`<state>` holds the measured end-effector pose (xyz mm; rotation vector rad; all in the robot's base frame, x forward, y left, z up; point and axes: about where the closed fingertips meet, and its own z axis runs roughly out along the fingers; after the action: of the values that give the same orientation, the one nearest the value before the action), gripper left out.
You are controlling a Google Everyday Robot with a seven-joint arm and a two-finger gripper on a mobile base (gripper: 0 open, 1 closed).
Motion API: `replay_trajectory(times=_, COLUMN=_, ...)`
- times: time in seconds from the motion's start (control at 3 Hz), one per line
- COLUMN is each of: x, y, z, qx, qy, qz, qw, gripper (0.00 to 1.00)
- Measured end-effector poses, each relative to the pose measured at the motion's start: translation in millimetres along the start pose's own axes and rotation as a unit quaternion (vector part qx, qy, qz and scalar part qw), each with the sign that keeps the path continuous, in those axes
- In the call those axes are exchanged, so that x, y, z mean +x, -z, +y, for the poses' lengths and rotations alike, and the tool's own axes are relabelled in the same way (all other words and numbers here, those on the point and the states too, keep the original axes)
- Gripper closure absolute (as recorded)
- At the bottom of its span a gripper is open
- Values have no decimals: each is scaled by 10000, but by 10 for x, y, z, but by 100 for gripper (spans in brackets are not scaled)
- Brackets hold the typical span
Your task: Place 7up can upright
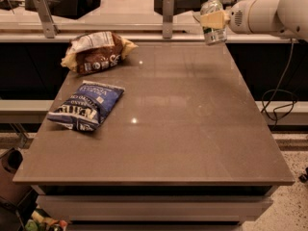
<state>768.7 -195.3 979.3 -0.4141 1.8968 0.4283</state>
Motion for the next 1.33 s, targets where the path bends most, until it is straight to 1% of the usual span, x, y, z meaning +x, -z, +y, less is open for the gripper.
replay_trajectory(times=0.33, x=2, y=-41, z=5, qx=-162, qy=162, qz=-117, qw=9997, gripper=100)
replay_trajectory(times=0.67, x=57, y=-49, z=73, qx=-348, qy=289, qz=-318, qw=9985, gripper=100)
replay_trajectory(times=1.33, x=190, y=-41, z=336, qx=-606, qy=507, qz=-674, qw=9946, gripper=100)
